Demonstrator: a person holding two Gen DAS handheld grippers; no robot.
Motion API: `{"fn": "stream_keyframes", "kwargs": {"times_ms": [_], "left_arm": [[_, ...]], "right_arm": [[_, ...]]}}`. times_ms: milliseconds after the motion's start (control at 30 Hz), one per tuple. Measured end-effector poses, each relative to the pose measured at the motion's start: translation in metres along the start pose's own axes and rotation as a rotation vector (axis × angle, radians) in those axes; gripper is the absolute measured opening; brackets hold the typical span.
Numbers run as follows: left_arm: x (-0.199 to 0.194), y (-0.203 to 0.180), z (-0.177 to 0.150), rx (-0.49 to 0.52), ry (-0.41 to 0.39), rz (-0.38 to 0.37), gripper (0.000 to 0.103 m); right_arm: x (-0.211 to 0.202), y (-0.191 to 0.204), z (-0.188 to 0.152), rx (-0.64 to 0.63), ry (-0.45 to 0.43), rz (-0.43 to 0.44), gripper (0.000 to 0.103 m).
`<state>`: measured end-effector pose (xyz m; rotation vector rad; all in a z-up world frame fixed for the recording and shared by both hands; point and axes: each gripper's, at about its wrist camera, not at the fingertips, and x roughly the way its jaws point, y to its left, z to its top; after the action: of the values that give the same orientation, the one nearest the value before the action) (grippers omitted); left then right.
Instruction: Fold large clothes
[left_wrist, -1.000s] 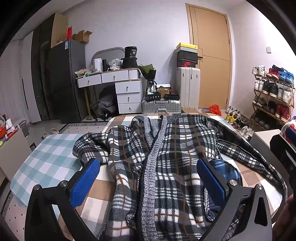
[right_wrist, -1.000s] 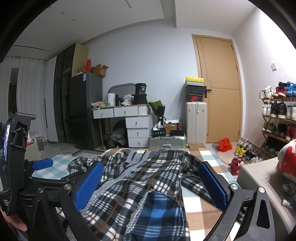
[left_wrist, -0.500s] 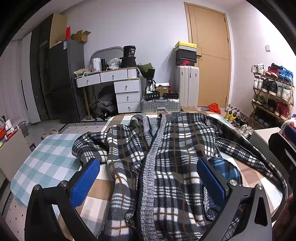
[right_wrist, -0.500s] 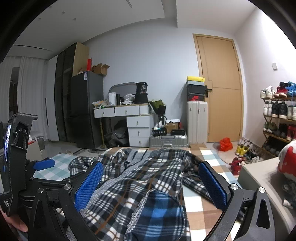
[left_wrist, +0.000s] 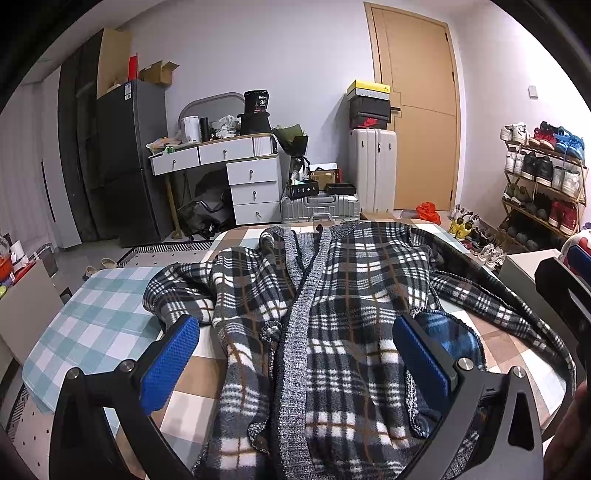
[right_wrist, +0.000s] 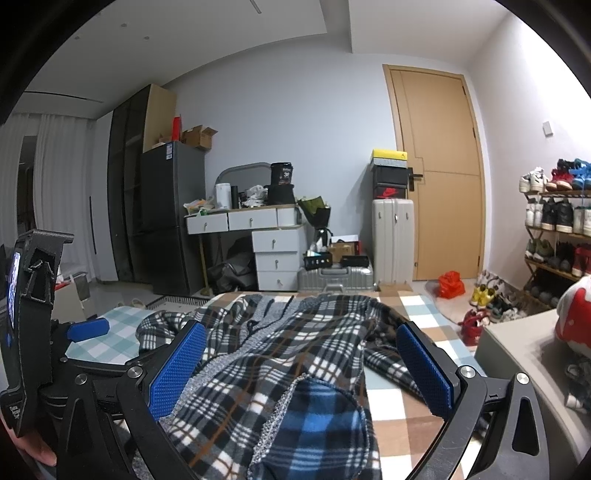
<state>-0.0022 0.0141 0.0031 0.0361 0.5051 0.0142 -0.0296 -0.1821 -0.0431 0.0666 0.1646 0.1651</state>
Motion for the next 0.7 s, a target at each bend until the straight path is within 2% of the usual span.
{"fn": "stream_keyframes", "kwargs": {"times_ms": [400, 700], "left_arm": [[0.000, -0.002, -0.001, 0.013, 0.005, 0.006, 0.102], [0.002, -0.001, 0.000, 0.013, 0.017, -0.007, 0.102]], "right_arm": [[0.001, -0.002, -0.003, 0.004, 0.000, -0.010, 0.103], [0.001, -0.011, -0.004, 0.019, 0.013, -0.061, 0.103]]}}
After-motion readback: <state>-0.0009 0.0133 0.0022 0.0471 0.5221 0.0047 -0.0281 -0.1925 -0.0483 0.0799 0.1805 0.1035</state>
